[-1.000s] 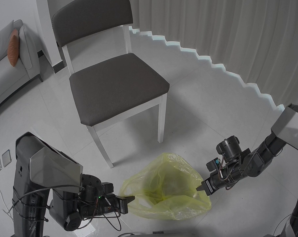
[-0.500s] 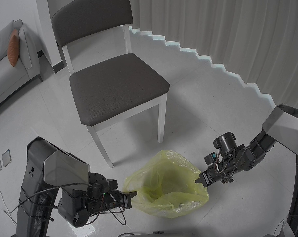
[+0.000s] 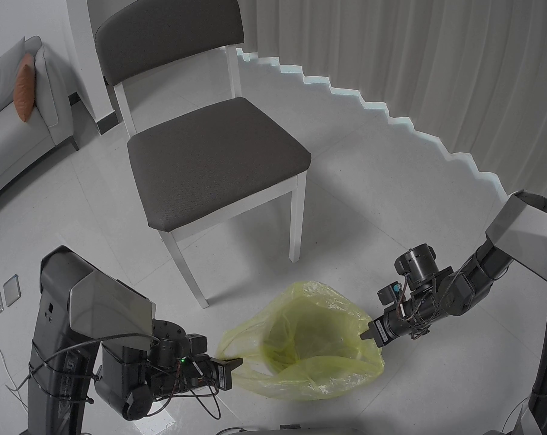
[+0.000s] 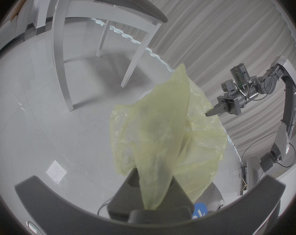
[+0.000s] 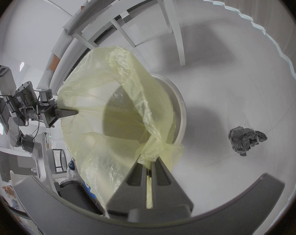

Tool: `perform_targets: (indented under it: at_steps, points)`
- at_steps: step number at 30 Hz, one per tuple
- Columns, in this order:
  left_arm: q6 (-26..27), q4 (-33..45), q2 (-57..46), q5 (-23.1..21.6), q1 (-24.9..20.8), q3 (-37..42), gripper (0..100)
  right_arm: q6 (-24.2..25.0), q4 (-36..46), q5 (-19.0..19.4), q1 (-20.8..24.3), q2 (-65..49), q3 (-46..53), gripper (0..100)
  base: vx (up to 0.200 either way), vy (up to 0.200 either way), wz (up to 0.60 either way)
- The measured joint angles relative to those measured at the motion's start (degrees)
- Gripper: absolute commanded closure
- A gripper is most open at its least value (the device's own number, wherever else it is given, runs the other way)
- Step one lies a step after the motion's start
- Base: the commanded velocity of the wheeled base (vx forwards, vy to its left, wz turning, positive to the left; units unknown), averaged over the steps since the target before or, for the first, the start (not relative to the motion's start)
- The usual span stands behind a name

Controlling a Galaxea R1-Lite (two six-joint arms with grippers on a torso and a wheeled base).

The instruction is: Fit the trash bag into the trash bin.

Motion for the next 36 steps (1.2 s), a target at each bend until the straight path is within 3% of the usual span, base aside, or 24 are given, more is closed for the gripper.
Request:
perform_targets:
  at_steps: [1, 2, 19, 34, 35, 36]
  points:
    - [0.06, 0.02, 0.35, -0.02, 0.11, -0.85, 100, -0.04, 0.0, 0.0, -0.05, 0.16, -0.22, 100, 0.0, 0.0, 0.0]
    - [0.11, 0.05, 0.63, 0.0, 0.16, -1.49, 100, -0.11, 0.02, -0.02, -0.1, 0.3, -0.41, 0, 0.0, 0.0, 0.0]
    - [0.2, 1.28, 4.79, 0.04, 0.88, -13.29, 100, -1.32, 0.35, -0.11, -2.56, 1.79, -3.5, 0, 0.0, 0.0, 0.0]
    - [0.33, 0.02, 3.21, 0.06, -0.32, -9.2, 100, -1.51, 0.57, -0.37, -0.32, 4.71, -11.11, 0, 0.0, 0.0, 0.0]
    - [0.33, 0.07, 3.12, 0.04, -0.41, -9.09, 100, -1.76, 0.63, -0.66, -0.1, 5.1, -11.67, 100, 0.0, 0.0, 0.0]
    - [0.33, 0.05, 3.04, 0.01, -0.48, -9.01, 100, -2.22, 0.68, -1.29, 0.06, 5.49, -12.19, 100, 0.0, 0.0, 0.0]
